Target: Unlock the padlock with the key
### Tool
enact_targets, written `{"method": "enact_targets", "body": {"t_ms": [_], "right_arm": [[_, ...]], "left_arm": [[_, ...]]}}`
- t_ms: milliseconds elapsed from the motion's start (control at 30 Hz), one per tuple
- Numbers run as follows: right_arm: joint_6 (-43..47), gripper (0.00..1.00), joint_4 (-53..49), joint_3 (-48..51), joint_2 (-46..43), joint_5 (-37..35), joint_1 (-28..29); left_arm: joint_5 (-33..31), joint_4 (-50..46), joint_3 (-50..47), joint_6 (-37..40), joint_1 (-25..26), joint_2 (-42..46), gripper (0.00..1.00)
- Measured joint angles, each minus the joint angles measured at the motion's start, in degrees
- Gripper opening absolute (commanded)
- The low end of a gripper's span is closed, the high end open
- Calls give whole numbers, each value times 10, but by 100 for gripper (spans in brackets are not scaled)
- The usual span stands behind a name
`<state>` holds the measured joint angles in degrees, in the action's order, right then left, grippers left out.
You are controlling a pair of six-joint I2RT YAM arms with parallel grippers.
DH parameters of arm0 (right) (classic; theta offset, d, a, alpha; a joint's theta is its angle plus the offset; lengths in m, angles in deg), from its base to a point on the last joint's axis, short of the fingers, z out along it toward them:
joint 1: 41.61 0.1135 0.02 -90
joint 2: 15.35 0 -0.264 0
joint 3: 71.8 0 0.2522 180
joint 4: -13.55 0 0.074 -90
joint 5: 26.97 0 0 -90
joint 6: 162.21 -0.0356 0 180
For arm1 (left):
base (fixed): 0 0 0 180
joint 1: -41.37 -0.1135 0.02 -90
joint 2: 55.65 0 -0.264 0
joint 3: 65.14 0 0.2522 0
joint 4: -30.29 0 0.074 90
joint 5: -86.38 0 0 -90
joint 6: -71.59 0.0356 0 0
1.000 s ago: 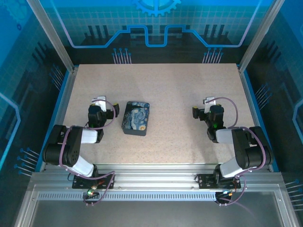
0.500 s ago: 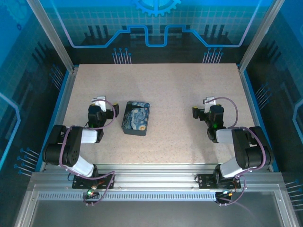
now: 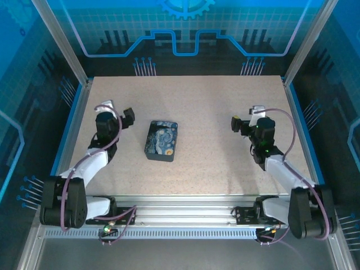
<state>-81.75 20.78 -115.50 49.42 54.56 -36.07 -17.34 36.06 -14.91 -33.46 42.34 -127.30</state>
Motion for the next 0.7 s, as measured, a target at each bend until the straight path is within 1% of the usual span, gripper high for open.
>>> {"method": "enact_targets", "body": {"t_ms": [100, 167, 267, 333, 467, 600, 700], "right_arm": [[-85, 100, -94, -27, -50, 16, -1], [-141, 100, -145, -52, -69, 38, -8], [-190, 100, -178, -57, -87, 88, -17], [-208, 100, -204, -55, -97, 119, -17], [-227, 100, -254, -53, -118, 159, -14], [-236, 100, -290, -47, -128, 181, 0], [-242, 100, -307, -36, -128, 185, 23]], "left_arm": [[21, -87, 54, -88, -13, 0, 99], [59, -120, 69, -124, -22, -1, 99], [126, -159, 73, -158, -25, -12, 98], [169, -182, 72, -176, -22, -22, 94], [230, -195, 38, -207, 4, -24, 92], [273, -202, -9, -230, 35, -23, 88], [295, -207, -39, -246, 51, -21, 84]]}}
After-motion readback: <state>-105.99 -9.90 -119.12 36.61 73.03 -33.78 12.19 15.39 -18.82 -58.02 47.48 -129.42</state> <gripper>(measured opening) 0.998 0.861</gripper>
